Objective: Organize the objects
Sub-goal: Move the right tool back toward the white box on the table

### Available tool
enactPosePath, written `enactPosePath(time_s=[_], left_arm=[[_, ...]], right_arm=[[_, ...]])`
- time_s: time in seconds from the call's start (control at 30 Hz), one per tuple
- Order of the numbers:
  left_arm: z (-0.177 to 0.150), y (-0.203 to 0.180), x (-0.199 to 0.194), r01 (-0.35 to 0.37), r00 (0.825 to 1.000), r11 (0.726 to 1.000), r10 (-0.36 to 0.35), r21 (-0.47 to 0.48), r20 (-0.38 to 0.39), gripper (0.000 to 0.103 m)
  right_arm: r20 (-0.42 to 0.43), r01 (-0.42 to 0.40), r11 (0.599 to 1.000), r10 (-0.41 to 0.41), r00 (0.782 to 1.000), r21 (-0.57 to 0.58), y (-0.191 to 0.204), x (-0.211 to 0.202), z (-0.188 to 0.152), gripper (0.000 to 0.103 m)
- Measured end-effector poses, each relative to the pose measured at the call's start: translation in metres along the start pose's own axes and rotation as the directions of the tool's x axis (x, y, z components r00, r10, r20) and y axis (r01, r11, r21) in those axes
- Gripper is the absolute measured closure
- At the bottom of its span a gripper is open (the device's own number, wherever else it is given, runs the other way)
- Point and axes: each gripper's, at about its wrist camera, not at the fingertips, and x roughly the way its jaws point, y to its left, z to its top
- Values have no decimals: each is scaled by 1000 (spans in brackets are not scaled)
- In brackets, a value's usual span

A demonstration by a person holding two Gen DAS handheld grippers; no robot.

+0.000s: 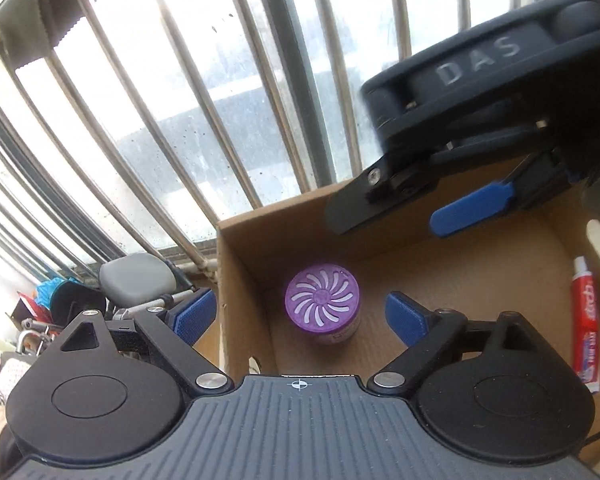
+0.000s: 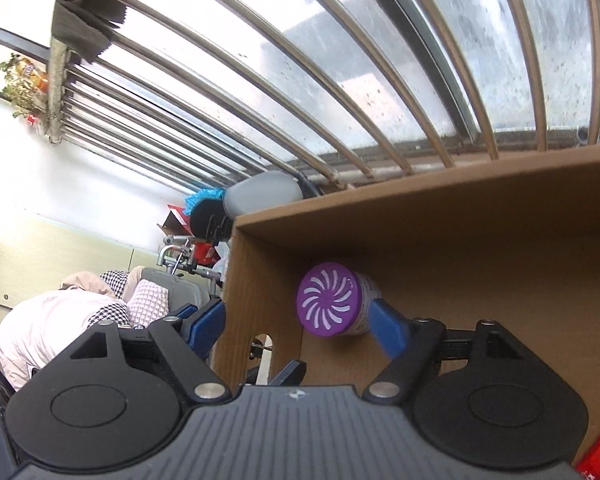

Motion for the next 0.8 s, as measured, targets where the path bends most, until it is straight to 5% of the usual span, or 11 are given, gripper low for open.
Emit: enactPosePath(time_s=[0.13,0.23,0.43,0.57,0.8], left_arm=[[4,25,-49,9,998,997,-5,-75,66,10],[-15,32,-96,16,993,991,0,-133,115,6],[-42,61,-133,87,987,960,-46,-266,156,2],[-82,63,-127,158,983,929,-118,-333,139,1],[-145,42,-113,271,962,884,-262,-382,77,1]], right_arm=[[150,22,994,-6,989,-109,38,-55,-21,7],[284,43,979,16,959,-199,73,-99,-51,0],[512,164,929,33,858,-333,132,-156,-121,0],[450,102,932,71,890,-349,139,-156,-150,0],[308,143,914,-21,951,-379,135,-104,-217,0]])
